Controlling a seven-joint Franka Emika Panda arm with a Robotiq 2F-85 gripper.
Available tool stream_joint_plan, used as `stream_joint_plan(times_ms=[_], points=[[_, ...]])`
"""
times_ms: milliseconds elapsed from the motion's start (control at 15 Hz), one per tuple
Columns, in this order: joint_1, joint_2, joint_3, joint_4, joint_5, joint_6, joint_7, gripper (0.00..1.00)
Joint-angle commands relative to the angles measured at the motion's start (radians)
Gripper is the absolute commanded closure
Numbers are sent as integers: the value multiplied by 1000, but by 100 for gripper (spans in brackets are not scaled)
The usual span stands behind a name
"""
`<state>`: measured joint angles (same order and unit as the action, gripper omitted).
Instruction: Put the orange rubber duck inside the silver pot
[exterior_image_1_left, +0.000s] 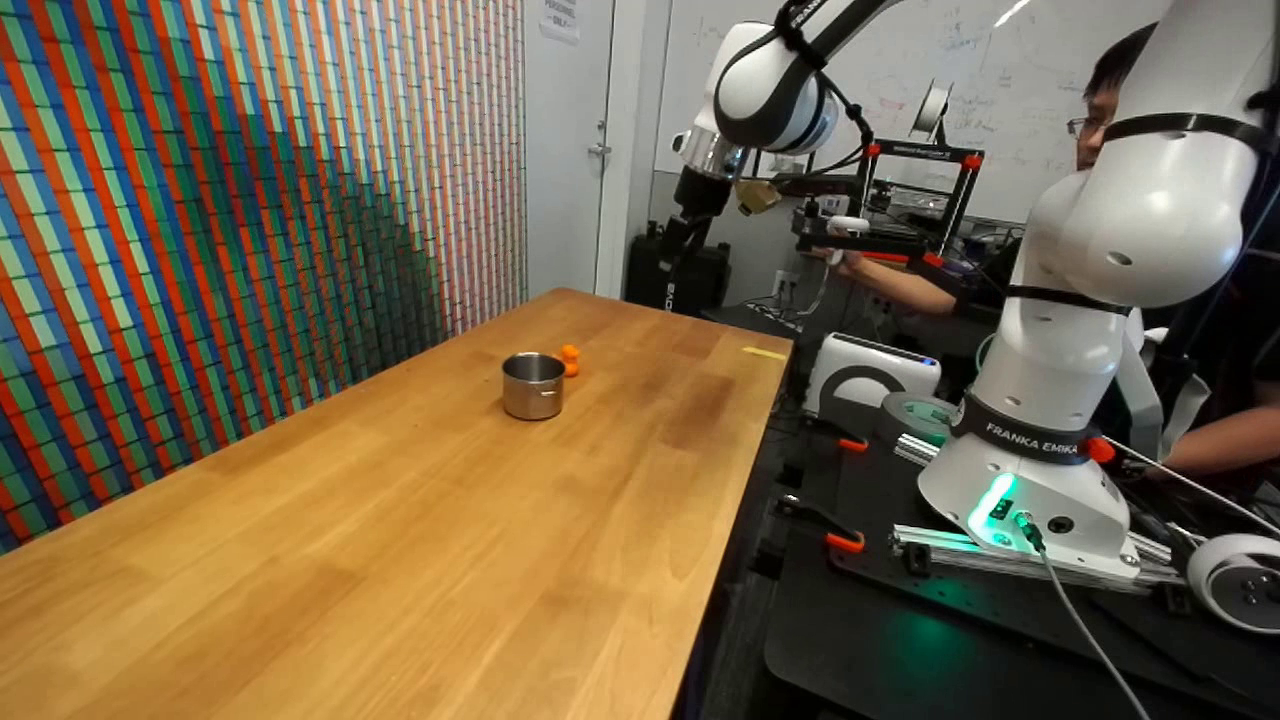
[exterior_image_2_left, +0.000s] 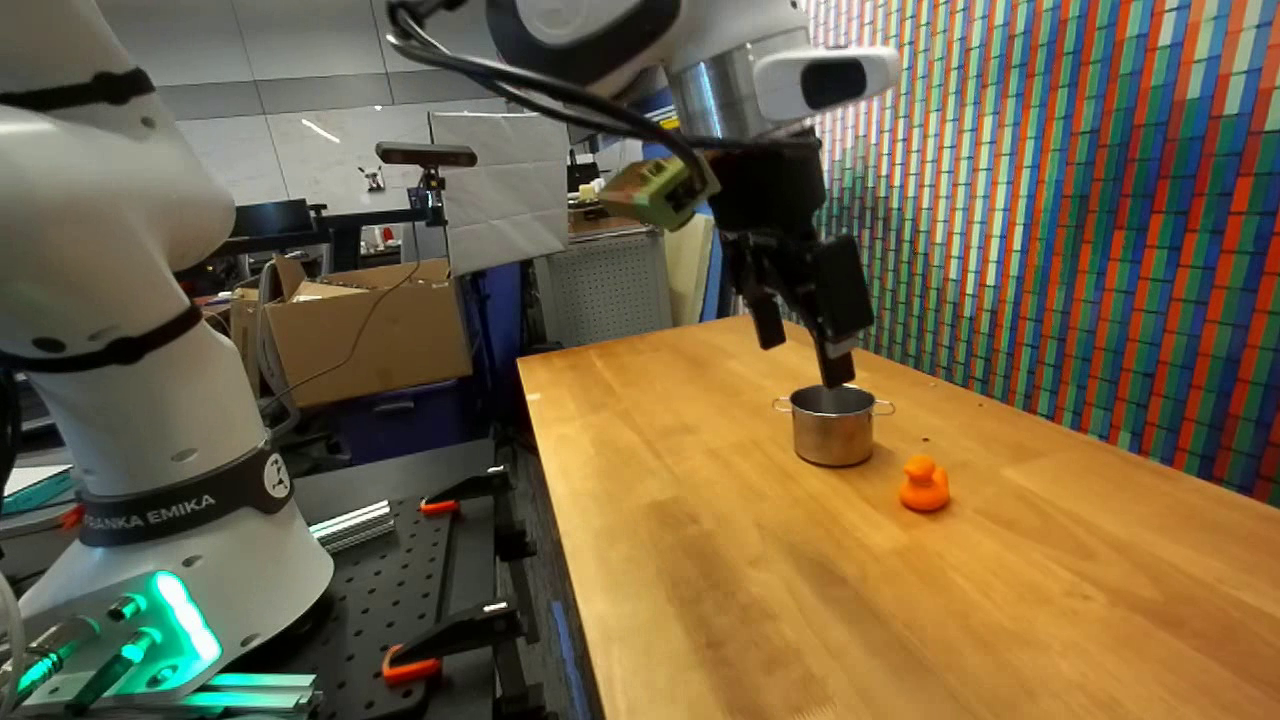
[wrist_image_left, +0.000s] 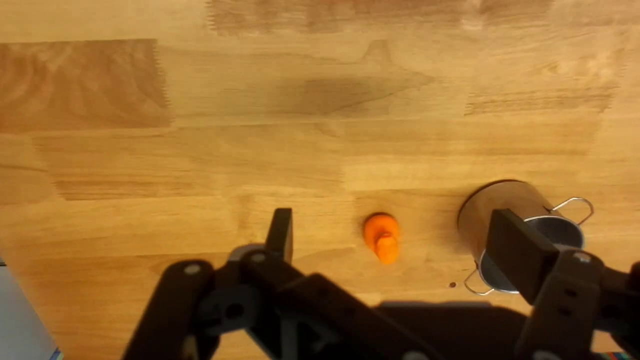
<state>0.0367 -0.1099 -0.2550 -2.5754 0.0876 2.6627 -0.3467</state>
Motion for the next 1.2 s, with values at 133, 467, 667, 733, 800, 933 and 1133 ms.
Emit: stream_joint_plan(times_ms=[133,467,667,733,800,933,1133], points=[[-46,379,133,277,99,67,-4,0],[-77,674,205,538,8,166,102,0],[-109,820,216,704,-17,128,128,0],[-120,862,222,757,-21,110,132,0],[-137,903,232,808,-19,78,132,0],[-170,955,250,908,-7,-21,137,0],[-187,987,261,1016,-1,-158,149,0]])
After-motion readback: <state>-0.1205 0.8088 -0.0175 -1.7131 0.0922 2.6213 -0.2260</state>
